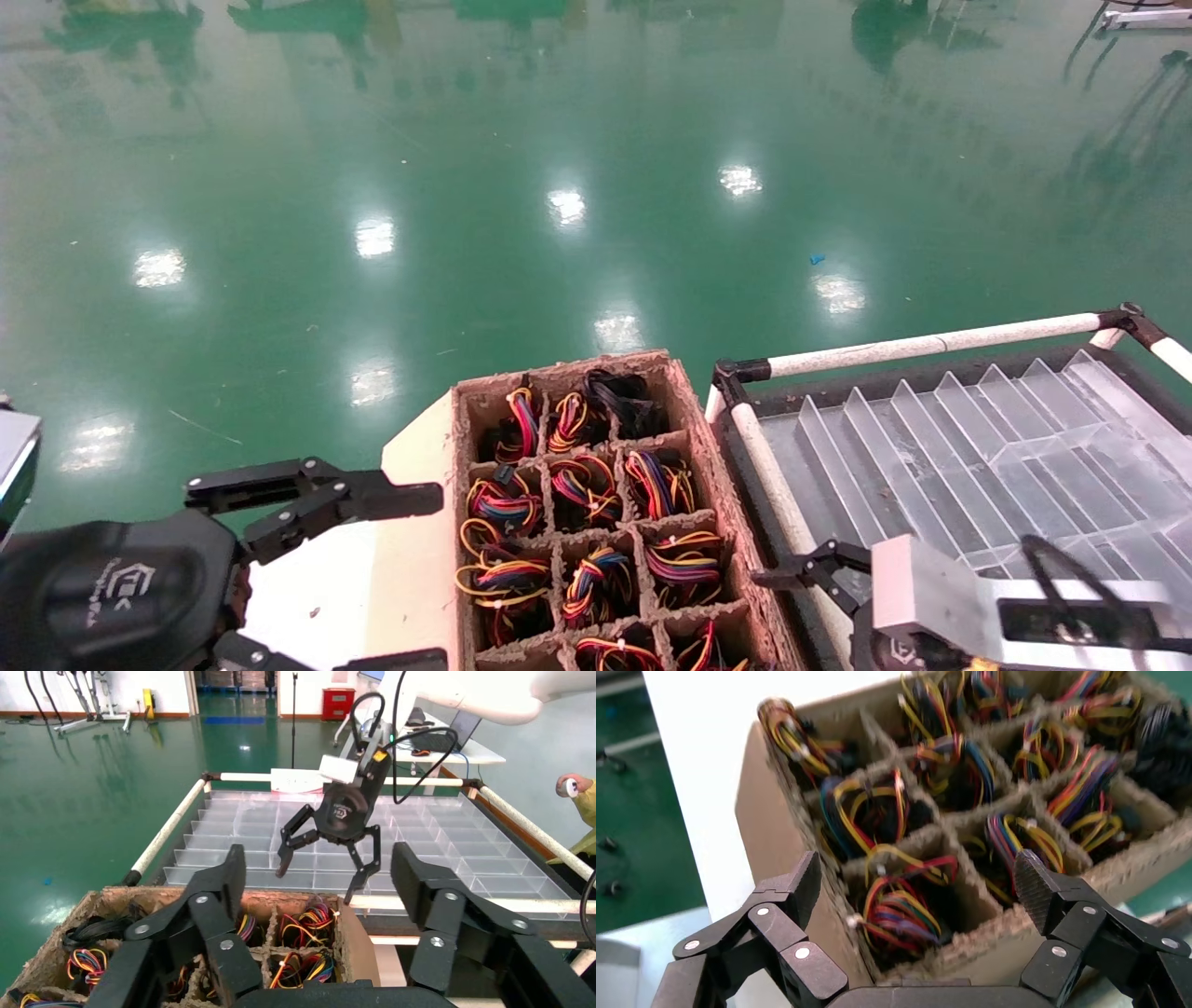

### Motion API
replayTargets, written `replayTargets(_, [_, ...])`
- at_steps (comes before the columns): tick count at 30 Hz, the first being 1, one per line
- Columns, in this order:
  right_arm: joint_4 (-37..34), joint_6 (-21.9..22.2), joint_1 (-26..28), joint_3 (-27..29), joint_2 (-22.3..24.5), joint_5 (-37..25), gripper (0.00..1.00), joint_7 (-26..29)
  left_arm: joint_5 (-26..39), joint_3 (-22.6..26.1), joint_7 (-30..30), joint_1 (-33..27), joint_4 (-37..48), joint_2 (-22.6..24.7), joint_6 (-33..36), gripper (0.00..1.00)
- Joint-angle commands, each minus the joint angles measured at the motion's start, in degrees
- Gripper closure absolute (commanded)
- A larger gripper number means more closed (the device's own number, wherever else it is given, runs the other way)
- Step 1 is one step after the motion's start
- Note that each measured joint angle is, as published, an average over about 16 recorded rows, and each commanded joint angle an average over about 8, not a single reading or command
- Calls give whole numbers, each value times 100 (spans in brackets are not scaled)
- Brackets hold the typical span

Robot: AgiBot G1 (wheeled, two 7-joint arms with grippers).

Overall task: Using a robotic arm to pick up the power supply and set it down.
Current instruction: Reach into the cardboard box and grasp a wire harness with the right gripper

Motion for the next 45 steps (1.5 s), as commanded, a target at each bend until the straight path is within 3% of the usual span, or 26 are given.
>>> replayTargets(1, [3,-11,90,-86,-47,-188,100,53,0,0,0,0,0,0,0,0])
replayTargets(17, [17,-114,462,-453,-330,-893,100,454,-1,1,0,0,0,0,0,0])
replayTargets(45, [26,-354,690,-594,-346,-1093,100,713,-2,3,1,-1,0,-1,-1,0])
